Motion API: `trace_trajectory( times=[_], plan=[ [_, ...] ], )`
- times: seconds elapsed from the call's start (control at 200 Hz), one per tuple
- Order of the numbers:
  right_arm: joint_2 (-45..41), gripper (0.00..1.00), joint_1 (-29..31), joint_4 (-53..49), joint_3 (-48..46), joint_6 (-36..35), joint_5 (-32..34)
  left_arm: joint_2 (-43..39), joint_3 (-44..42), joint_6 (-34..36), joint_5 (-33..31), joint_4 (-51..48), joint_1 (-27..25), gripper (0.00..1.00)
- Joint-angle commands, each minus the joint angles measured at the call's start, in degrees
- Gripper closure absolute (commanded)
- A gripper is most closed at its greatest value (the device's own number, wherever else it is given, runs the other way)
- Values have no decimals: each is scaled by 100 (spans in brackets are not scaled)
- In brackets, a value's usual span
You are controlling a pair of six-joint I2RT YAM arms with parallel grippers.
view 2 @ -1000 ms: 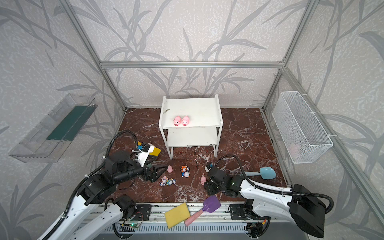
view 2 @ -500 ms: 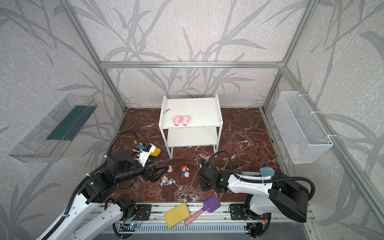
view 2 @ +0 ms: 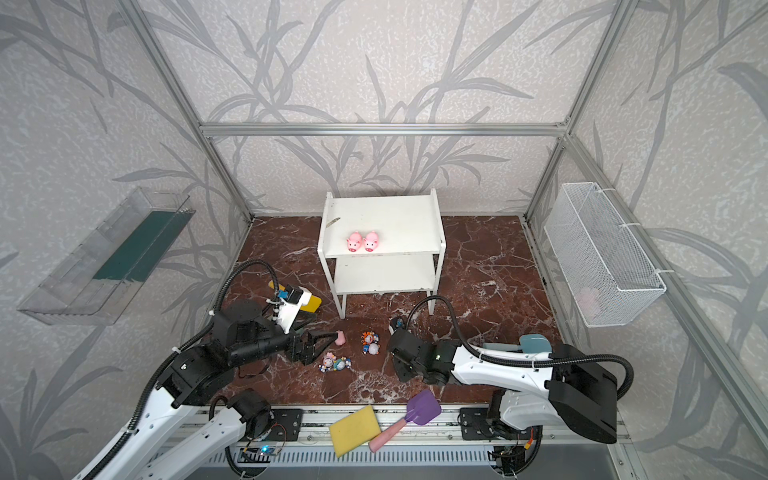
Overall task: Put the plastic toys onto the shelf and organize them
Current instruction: 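Grasp the pink pig with the right gripper and lift it, then carry the pig with the right gripper onto the top tier beside the pigs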
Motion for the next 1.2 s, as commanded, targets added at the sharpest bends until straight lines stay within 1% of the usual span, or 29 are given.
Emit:
trace_trajectory(
  times=[0.0, 0.095, 0.23, 0.365, 0.45, 0.555, 0.695, 0.71, 0.785, 0.855, 0.975, 1.049, 1.194],
  plan=[
    [-476, 68, 86, -873, 569, -402, -231, -8, 0, 32, 81, 113, -26, 1],
    [-821, 68, 114, -1459, 1051, -552, -357, 4, 10, 42, 89, 173, -30, 1],
    [-1235, 68, 114, -1943, 1746, -820, -440, 69, 96, 113, 128, 296, -30, 1],
    [-1211, 68, 97, -2504, 2744, -1163, -463, 256, 375, 280, 160, 318, -47, 1],
    [-1068, 68, 18, -2816, 3379, -1354, -486, 385, 645, 461, 144, 250, -65, 1],
    [-855, 68, -305, -2997, 4114, -1515, -657, 531, 1020, 698, 50, 171, -96, 1],
    [-339, 68, -554, -3391, 5249, -1821, -562, 743, 1488, 1050, -172, 6, -137, 1],
    [-278, 68, -734, -3432, 5372, -1848, -570, 765, 1526, 1092, -219, -1, -146, 1],
    [9, 68, -1058, -3600, 5870, -1919, -735, 878, 1741, 1245, -450, -6, -208, 1],
    [237, 68, -1394, -3655, 6169, -1904, -903, 989, 1905, 1334, -666, 57, -282, 1],
    [575, 69, -1953, -3612, 6536, -1743, -1381, 1147, 2059, 1420, -1000, 257, -445, 1],
    [811, 69, -2095, -3671, 6840, -1748, -1416, 1187, 2078, 1496, -1163, 361, -584, 1],
    [1298, 69, -2218, -3914, 7469, -1809, -1416, 1096, 1981, 1561, -1131, 544, -623, 1]
  ],
)
